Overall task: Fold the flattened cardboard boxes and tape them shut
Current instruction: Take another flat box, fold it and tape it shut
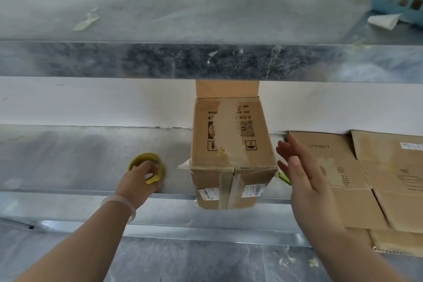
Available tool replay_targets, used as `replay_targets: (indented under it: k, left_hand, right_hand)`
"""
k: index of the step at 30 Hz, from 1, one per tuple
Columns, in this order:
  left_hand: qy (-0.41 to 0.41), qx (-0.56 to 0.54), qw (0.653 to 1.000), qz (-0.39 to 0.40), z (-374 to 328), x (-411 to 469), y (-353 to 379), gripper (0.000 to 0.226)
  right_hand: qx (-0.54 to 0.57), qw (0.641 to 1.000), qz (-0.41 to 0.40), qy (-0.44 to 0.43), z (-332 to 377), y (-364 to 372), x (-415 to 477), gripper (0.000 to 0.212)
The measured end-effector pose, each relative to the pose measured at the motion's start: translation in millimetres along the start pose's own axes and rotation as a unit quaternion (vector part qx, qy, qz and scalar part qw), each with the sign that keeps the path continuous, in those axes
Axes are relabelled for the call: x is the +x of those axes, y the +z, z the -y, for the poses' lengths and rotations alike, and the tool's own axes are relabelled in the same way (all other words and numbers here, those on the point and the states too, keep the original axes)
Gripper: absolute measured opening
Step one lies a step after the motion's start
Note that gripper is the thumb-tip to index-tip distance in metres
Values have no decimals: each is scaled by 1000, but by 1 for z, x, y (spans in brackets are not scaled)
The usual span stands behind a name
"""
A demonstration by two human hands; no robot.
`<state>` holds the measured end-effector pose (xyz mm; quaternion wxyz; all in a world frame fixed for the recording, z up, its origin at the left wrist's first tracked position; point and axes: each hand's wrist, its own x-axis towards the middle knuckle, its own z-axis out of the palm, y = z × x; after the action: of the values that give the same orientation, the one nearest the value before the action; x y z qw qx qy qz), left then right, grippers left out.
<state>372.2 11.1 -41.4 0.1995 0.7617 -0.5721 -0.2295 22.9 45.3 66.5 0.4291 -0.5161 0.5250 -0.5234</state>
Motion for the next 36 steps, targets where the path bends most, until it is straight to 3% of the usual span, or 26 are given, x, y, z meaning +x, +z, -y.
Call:
replay_targets:
  k: [3, 6, 8, 10, 11, 16, 20, 23, 27, 36]
  left_hand:
    - [27, -20, 999, 20, -13, -6, -6, 47]
    - [61, -109, 987, -102, -50, -24, -17, 52]
    - [78, -290, 940, -163, -95, -48, -26, 45]
    - [115, -447, 881, -102, -140, -74, -24, 60]
    - [118, -469, 872, -75, -157, -84, -18, 65]
    - [83, -487, 861, -121, -189, -99, 3, 55]
    - [55, -515, 850, -103, -183, -97, 2, 54]
    - [81, -494, 859, -108, -187, -98, 0, 40]
    - [93, -498, 851, -139, -191, -90, 8, 60]
    - [182, -472, 854, -123, -170, -89, 15, 49]
  right_hand:
    - [29, 1000, 1, 2, 7, 2, -3, 61]
    - [43, 999, 8, -11, 12, 5, -6, 63]
    - [40, 999, 27, -14, 13, 12, -4, 67]
    - [30, 999, 43, 3, 12, 26, -4, 67]
    - [38, 998, 43, 10, 11, 33, -5, 65]
    - [144, 989, -24, 5, -2, 53, -8, 44]
    - [166, 986, -28, 6, -5, 54, -3, 39]
    - [121, 992, -11, -29, 0, 56, 0, 40]
    - [100, 994, 4, -43, -1, 56, 5, 48]
    - [114, 992, 3, -60, -21, 51, -1, 52]
